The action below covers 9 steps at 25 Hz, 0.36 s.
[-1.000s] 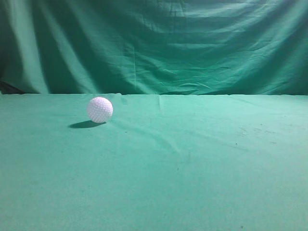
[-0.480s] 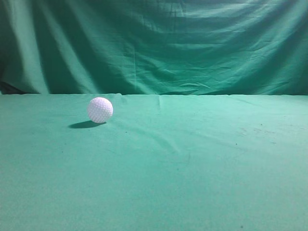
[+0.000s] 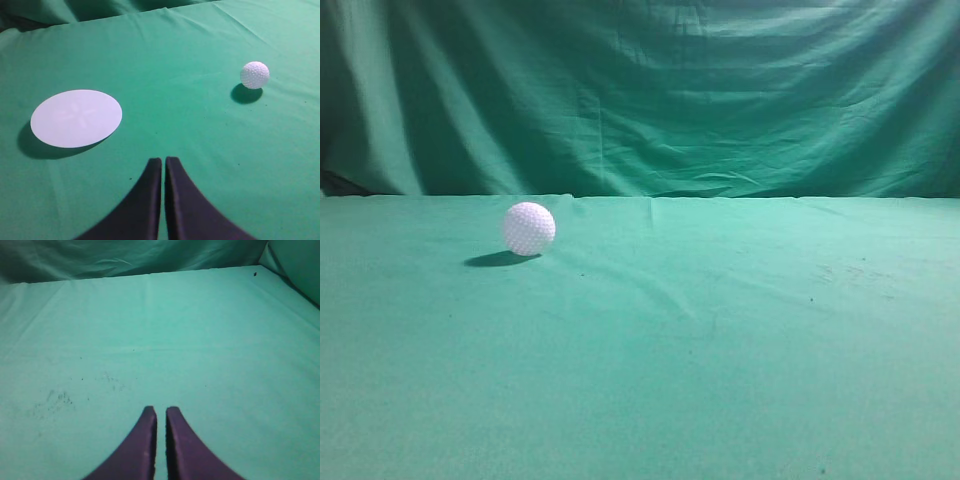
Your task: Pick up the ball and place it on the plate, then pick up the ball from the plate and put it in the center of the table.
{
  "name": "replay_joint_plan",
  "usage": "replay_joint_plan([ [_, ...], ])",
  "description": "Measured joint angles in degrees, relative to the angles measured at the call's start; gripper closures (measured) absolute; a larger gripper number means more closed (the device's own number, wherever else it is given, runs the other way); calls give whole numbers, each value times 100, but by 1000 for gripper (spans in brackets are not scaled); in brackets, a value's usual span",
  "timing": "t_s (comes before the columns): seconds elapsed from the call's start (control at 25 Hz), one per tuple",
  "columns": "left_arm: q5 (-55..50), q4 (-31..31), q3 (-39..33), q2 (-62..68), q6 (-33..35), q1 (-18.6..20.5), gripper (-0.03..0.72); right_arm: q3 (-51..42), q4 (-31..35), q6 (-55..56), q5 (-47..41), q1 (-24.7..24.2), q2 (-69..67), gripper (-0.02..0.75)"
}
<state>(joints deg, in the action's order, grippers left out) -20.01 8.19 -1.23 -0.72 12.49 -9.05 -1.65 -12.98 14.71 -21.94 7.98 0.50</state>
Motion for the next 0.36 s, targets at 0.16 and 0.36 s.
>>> replay_joint_plan([
  [0.16,0,-12,0,0,-13,0,688,0,0,0,0,0,0,658],
  [0.36,0,-12,0,0,-13,0,688,0,0,0,0,0,0,658],
])
